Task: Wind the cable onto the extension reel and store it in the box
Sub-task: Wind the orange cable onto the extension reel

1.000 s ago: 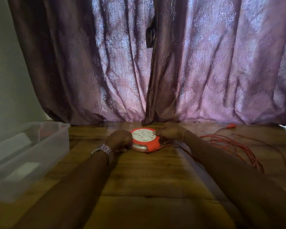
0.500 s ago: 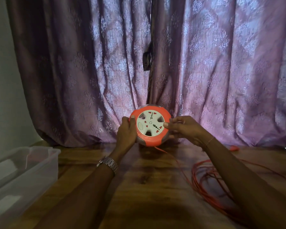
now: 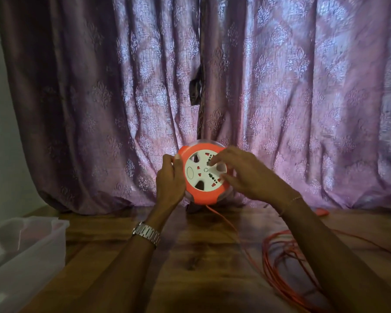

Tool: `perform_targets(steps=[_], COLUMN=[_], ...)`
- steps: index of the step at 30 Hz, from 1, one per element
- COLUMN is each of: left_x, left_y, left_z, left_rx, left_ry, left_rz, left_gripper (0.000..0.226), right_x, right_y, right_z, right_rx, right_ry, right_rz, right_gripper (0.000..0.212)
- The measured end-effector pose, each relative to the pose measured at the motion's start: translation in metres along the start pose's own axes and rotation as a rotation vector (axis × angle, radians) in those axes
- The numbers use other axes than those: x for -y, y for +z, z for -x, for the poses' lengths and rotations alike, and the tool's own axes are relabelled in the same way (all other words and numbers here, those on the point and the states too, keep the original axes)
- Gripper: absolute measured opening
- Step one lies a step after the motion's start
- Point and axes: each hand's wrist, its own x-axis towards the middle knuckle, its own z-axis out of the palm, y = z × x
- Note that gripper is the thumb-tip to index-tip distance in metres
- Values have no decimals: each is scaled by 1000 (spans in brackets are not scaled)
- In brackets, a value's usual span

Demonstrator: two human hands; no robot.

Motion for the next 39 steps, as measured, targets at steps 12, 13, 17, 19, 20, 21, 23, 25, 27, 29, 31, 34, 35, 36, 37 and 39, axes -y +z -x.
perform_targets(steps=[12, 13, 17, 19, 20, 21, 23, 25, 27, 29, 31, 34, 35, 36, 37, 39], left_x=[9, 9, 9, 7, 6, 5, 2, -1, -4, -5, -6, -7, -8, -9, -10, -10], left_y=[-1, 1, 6, 7, 7, 6, 5, 4, 4, 4, 4, 4, 3, 3, 2, 1], left_z=[-15, -14, -12, -11, -11, -11, -12, -12, -12, -10, -10, -11, -12, -12, -12, -14], left_rx=[72, 77, 79, 73, 70, 68, 62, 57, 55, 56, 50, 50, 47, 42, 38, 26], left_ry=[147, 157, 163, 159, 158, 156, 152, 158, 160, 152, 137, 119, 118, 114, 112, 104], left_rz=[-84, -90, -89, -80, -72, -59, -30, -19, -20, -16, -4, 11, 9, 7, 5, 5], left_gripper=[35, 35, 35, 36, 37, 40, 43, 44, 45, 45, 44, 42, 41, 39, 38, 38], right_x=[9, 9, 13, 13, 13, 12, 10, 9, 11, 12, 13, 18, 19, 21, 23, 27], right_y=[32, 34, 29, 25, 24, 24, 25, 26, 28, 33, 38, 37, 35, 33, 28, 17], right_z=[-12, -12, -12, -10, -9, -9, -9, -10, -9, -8, -8, -10, -11, -11, -12, -15], right_rx=[123, 120, 141, 144, 144, 138, 109, 41, -52, -141, -227, -262, -258, -258, -268, -318], right_ry=[-108, -107, -93, -72, -58, -45, -18, 23, 67, 112, 186, 271, 268, 247, 209, 89], right_rz=[378, 385, 418, 437, 444, 450, 477, 539, 530, 471, 449, 461, 484, 516, 543, 529], right_gripper=[47, 46, 42, 48, 53, 58, 64, 65, 63, 60, 62, 72, 73, 72, 69, 54])
